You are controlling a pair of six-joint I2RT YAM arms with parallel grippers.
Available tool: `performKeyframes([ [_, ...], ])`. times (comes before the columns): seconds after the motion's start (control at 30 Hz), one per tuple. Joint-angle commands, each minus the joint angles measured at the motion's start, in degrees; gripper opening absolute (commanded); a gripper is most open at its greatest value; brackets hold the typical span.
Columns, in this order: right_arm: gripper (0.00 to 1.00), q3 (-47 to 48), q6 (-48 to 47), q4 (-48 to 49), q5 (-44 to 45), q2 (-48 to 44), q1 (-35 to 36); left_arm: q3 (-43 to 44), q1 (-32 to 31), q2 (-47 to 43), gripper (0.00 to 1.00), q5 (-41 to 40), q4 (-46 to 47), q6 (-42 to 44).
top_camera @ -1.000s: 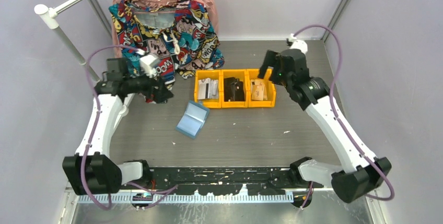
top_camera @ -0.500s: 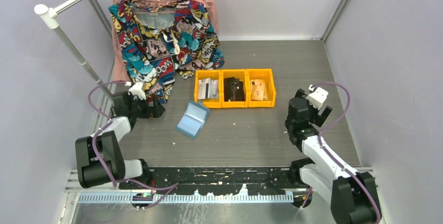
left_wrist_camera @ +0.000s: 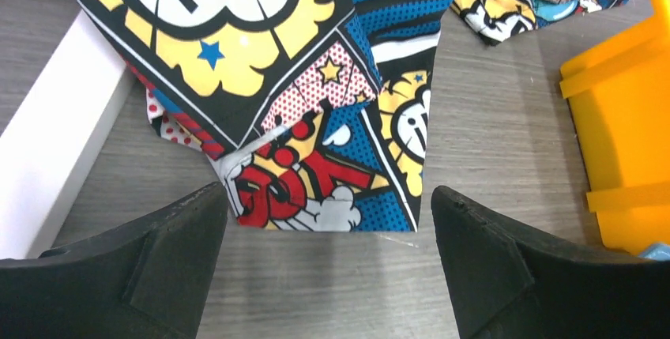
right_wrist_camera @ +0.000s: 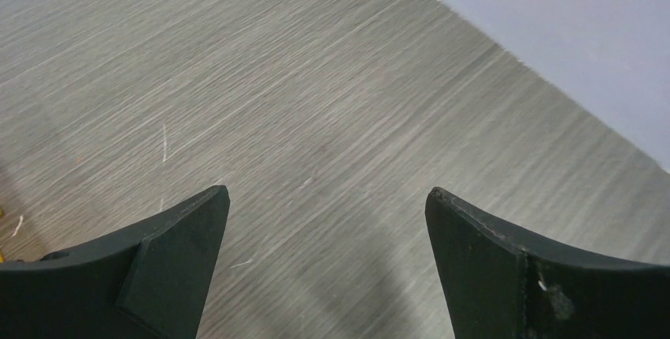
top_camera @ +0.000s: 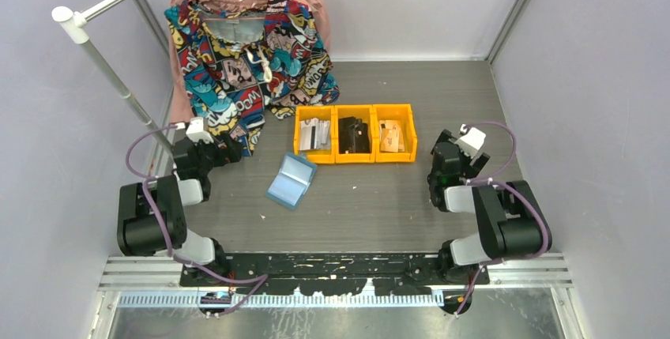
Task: Take the credit cards out of the card holder
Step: Reset both arms
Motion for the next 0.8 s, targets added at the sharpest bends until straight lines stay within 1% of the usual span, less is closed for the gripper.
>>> performKeyframes([
  [0.0, 1.0, -0.5, -2.6, 14.5, -6.7, 3.9, -0.5, -2.1, -1.8, 2.2, 1.0, -1.6, 16.6, 1.1],
  [0.03, 1.0, -0.6, -3.7, 15.3, -9.2, 4.4, -0.5, -2.6, -3.5, 1.3, 1.0, -3.6, 15.3, 2.9],
  [0.07, 0.99, -0.9, -5.0, 17.0, -12.0, 5.8, -0.5, -3.8, -5.5, 1.3, 1.0, -5.6, 16.2, 4.8],
  [0.1, 0.99, -1.0, -5.8, 18.4, -14.6, 7.5, -0.5, -5.3, -7.9, 2.7, 1.0, -7.7, 19.8, 7.1],
  [0.13, 0.99, -1.4, -7.5, 23.9, -15.9, 10.5, -0.5, -6.8, -10.0, 6.9, 1.0, -10.7, 28.8, 8.0],
  [0.17, 1.0, -0.7, -8.3, 22.9, -15.6, 11.7, -0.2, -7.1, -11.3, 8.3, 1.0, -12.4, 31.5, 8.4],
  [0.2, 1.0, 0.8, -6.8, 17.0, -16.0, 10.2, -0.4, -5.8, -12.1, 6.2, 1.0, -13.4, 25.6, 8.9],
  [0.23, 0.99, 2.3, -5.8, 14.4, -17.4, 10.1, -1.7, -3.2, -12.4, 4.2, 1.0, -14.7, 17.0, 9.1],
  [0.27, 0.99, 3.2, -4.9, 13.5, -19.1, 10.3, -3.3, -0.7, -12.4, 4.7, 1.0, -16.2, 12.4, 8.6],
  [0.3, 0.99, 3.6, -3.4, 10.9, -20.6, 9.4, -4.7, -0.3, -12.8, 5.8, 1.0, -17.1, 14.7, 8.6],
  [0.33, 1.0, 3.5, -3.2, 10.8, -21.2, 9.4, -5.1, -1.1, -13.1, 6.1, 1.0, -17.1, 16.5, 9.0],
  [0.37, 0.99, 3.0, -3.6, 12.9, -21.1, 9.9, -5.1, -0.9, -13.1, 5.4, 1.0, -16.7, 14.7, 9.0],
  [0.4, 0.99, 2.8, -3.6, 12.2, -21.2, 9.4, -5.1, -0.8, -13.1, 5.0, 1.0, -16.7, 14.0, 9.0],
  [0.47, 0.99, 2.9, -3.6, 12.3, -21.4, 9.4, -5.1, -1.2, -13.1, 5.7, 1.0, -17.0, 16.0, 9.0],
  [0.53, 0.99, 2.9, -3.8, 12.2, -21.4, 9.2, -5.1, -1.0, -13.1, 5.3, 1.0, -16.8, 14.9, 9.0],
  [0.77, 0.99, 2.9, -3.8, 12.3, -21.5, 9.4, -5.1, -1.1, -13.1, 5.5, 1.0, -16.8, 15.4, 9.0],
])
